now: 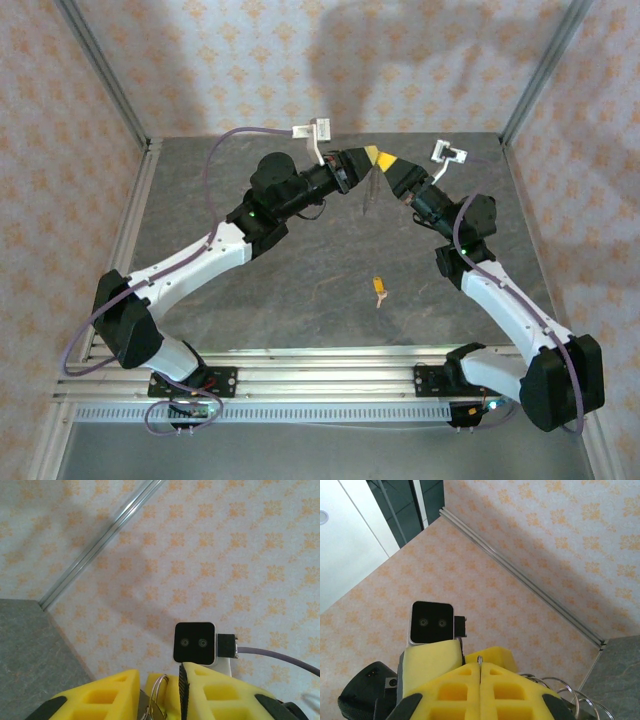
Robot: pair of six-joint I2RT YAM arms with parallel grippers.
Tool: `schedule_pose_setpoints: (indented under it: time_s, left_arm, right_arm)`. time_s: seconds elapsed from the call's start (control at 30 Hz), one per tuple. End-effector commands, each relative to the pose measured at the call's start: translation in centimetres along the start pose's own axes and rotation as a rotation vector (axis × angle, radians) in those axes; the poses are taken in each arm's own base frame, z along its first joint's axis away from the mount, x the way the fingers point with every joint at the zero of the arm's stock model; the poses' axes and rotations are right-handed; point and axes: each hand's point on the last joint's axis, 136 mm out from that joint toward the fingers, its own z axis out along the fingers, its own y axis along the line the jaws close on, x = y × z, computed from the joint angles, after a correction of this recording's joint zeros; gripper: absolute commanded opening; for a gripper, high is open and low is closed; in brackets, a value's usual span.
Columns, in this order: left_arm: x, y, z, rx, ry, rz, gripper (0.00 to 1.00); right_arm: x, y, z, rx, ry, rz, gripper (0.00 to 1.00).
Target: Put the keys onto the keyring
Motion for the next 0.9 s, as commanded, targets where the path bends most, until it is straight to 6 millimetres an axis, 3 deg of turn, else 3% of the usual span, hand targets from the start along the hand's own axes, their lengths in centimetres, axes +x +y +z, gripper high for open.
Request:
schedule_pose_setpoints:
  time_s: [0.0,0.3,0.63,0.87]
  left_arm:
    - [-1.18,-2.53,0.14,0.084,-0.032,0.025,0.25]
    - [-0.99,-2.73,0.29,0.096,-0.023,0.03,0.07]
    - [-0.58,-2.81,0.47,0.105,-0.012,0.026,0.19]
    - [-0.68,-2.9,0.34,0.108,-0.019,0.029,0.15]
  right_arm:
    - [-0.82,2.99,0.23,-0.096,-0.015,-0.047,0.0]
    - [-0.67,2.78,0.33,-0.093,-0.009,-0.042,0.0]
    - [-0.71,2.79,0.37,-0.093,-0.009,-0.043,0.0]
    - [-0.58,2.69,0.33,-0.089,-0.005,-0.044,0.0]
